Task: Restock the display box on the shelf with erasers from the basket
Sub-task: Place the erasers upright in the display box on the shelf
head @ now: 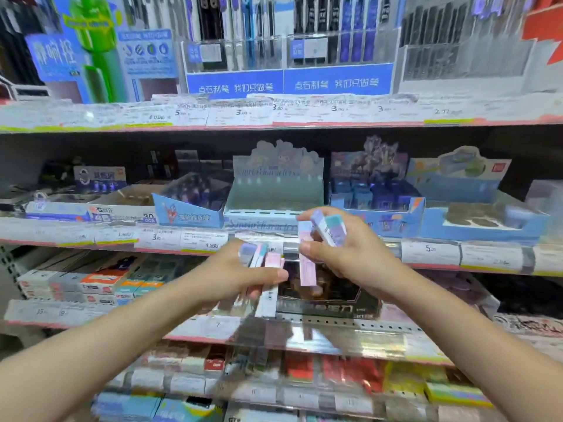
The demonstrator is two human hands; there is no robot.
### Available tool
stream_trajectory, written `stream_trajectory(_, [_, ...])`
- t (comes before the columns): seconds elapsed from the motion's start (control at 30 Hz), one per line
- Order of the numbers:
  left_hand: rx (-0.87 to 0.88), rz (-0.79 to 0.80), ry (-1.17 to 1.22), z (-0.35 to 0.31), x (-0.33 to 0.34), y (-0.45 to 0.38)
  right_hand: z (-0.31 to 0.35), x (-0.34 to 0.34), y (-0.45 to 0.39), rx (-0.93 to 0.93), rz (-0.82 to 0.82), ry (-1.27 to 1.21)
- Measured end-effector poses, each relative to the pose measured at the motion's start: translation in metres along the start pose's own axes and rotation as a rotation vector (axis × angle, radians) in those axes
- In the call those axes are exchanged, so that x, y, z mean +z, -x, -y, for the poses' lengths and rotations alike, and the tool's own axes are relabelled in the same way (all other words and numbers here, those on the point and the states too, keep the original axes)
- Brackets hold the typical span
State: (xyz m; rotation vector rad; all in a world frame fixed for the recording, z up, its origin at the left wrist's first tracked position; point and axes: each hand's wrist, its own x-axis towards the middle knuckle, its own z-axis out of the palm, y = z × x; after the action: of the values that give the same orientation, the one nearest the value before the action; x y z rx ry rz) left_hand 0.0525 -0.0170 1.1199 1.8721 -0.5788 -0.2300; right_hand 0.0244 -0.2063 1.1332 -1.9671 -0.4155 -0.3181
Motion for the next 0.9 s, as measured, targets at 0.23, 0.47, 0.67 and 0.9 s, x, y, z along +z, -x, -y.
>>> stream_trajectory(0.23, [-0.003, -0.115, -0.432, -0.017, -0.04, -0.021, 0.003, -0.016, -0.052, -0.167, -0.064, 0.155])
stream_trajectory(0.47, [0.06, -0.112, -0.514, -0.02, -0.086, -0.04, 0.003, 0.0, -0.11, -0.199, -0.138, 0.275])
stream_trajectory(0.67, [0.04, -0.125, -0.421, -0.012, -0.109, -0.055, -0.003, 0.035, -0.146, -0.192, -0.226, 0.35])
stream_trajectory(0.9, [-0.03, -0.166, -0.391, 0.004, -0.12, -0.073, -0.01, 0.058, -0.173, -0.129, -0.28, 0.476])
